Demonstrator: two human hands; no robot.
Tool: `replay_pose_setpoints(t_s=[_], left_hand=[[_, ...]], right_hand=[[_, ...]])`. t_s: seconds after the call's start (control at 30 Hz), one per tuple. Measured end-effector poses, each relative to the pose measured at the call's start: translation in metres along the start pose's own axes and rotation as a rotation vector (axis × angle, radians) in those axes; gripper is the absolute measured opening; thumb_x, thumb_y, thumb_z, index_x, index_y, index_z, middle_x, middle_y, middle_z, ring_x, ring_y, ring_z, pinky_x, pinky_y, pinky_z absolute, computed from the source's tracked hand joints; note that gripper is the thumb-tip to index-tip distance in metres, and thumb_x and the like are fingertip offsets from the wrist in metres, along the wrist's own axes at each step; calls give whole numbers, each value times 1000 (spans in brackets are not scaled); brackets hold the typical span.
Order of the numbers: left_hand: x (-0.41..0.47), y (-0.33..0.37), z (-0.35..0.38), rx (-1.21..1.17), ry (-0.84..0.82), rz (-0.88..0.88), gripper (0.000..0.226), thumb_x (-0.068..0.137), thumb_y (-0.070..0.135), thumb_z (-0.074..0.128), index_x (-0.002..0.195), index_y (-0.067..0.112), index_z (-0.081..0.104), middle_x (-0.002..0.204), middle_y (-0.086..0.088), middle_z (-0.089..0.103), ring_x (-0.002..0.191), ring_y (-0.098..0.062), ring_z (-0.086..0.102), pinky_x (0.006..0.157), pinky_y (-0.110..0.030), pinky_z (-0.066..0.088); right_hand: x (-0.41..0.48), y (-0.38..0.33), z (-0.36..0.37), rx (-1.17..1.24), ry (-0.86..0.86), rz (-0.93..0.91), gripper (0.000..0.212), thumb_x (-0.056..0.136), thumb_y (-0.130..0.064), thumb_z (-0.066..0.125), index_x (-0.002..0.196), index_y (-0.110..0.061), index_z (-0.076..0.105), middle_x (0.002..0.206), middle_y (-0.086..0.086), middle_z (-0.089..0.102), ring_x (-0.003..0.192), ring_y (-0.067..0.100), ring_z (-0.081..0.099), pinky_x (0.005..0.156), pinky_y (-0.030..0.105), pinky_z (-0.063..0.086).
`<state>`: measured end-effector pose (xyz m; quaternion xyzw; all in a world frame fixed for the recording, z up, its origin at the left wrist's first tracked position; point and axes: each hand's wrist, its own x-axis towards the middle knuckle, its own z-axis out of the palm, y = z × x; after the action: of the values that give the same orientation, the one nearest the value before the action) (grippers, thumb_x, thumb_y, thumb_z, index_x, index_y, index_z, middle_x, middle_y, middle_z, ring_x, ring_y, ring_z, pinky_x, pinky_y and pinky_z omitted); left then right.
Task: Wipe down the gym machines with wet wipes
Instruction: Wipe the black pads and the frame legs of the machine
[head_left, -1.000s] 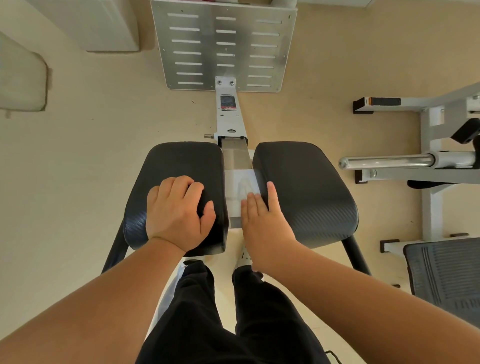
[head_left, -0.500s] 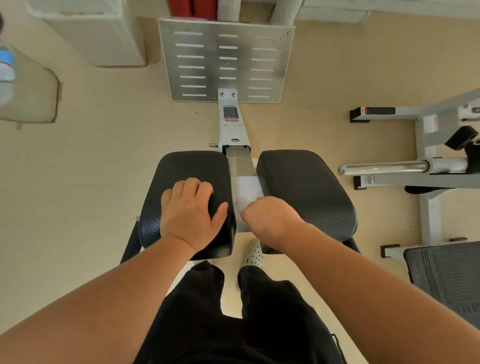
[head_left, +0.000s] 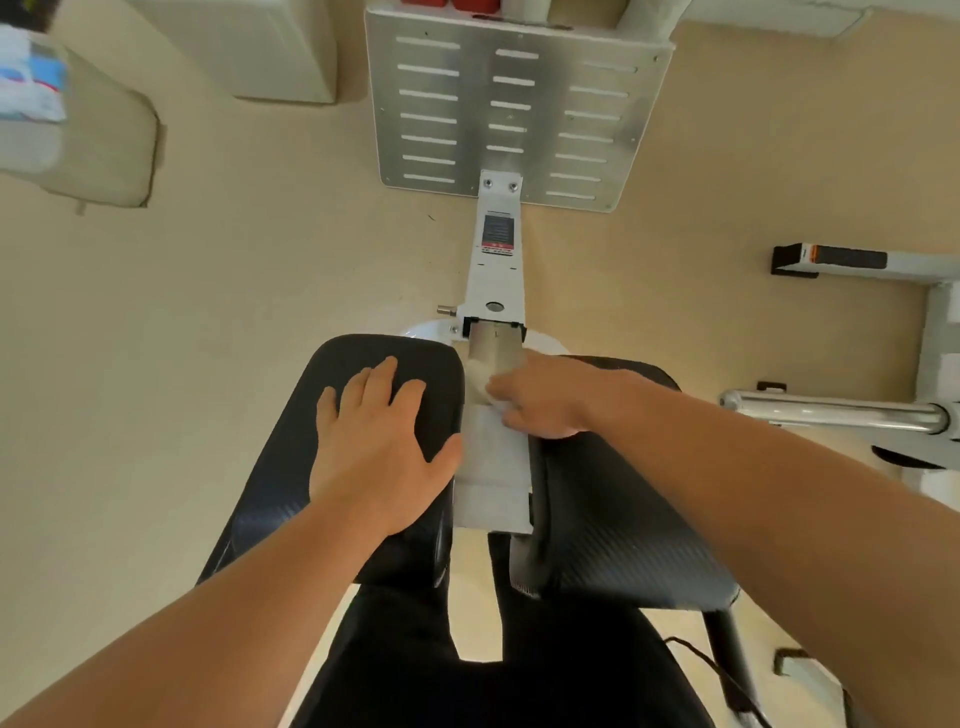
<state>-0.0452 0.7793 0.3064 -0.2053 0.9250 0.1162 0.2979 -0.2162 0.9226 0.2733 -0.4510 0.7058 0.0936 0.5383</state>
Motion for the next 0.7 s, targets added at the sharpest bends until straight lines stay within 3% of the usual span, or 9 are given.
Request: replay_pose_setpoints(t_s=[0.1,0.13,0.2,0.33,0.43,0.5,0.63,0.7], left_hand=[[1,1,-1,-5,-10,-15,77,81,74,24,140,29,48,160,-6,32,146,-29,30,120,-58,23],[1,1,-1,-5,-13,-17,75,82,72,26,138,28,50,159,-6,34,145,-29,32,119,-58,24],[2,2,-2,-6,-16,-19,71,82,70,31,134,26,54,155,-7,39,142,-30,36,117,-59,27],[0,0,2,-32,-5,1,66,82,64,39,127,21,60,149,-10,47,138,-34,42,113,-62,32],[3,1,3,-54,8,-2,64,82,63,41,125,20,61,147,-10,49,137,-33,44,112,-61,34],[5,1,4,-55,8,-11,64,82,62,41,127,20,60,148,-10,49,137,-33,44,112,-61,34],[3,0,6,-50,-25,-26,65,83,62,42,130,20,57,149,-9,48,137,-32,43,113,-60,34],[1,0,6,-46,-40,-30,65,83,62,42,131,21,57,149,-9,48,138,-32,43,113,-59,34]], right_hand=[[28,-3,3,-232,-259,-100,69,104,-54,23,164,-23,13,172,0,8,155,28,20,126,54,-4],[35,-1,1,-233,-278,-108,73,103,-56,24,165,-25,3,173,-4,-2,158,28,9,124,52,-8],[44,6,-4,-234,-304,-118,77,101,-57,28,164,-27,-6,172,-7,-11,158,29,0,124,50,-7],[71,37,-16,-127,-335,-64,83,98,-58,32,163,-32,-12,171,-10,-15,158,29,2,127,55,3],[87,60,-22,-20,-319,-40,80,102,-54,33,163,-27,-10,170,-7,-19,158,25,-5,127,52,-3],[87,65,-21,34,-346,-69,78,102,-51,34,164,-28,-8,170,-9,-17,159,24,-5,127,50,1],[64,61,-22,-22,-408,-261,66,94,-54,36,157,-36,31,170,-20,8,152,28,23,122,50,24],[55,57,-21,-117,-429,-328,67,91,-54,37,157,-41,33,168,-25,9,154,27,19,122,50,24]])
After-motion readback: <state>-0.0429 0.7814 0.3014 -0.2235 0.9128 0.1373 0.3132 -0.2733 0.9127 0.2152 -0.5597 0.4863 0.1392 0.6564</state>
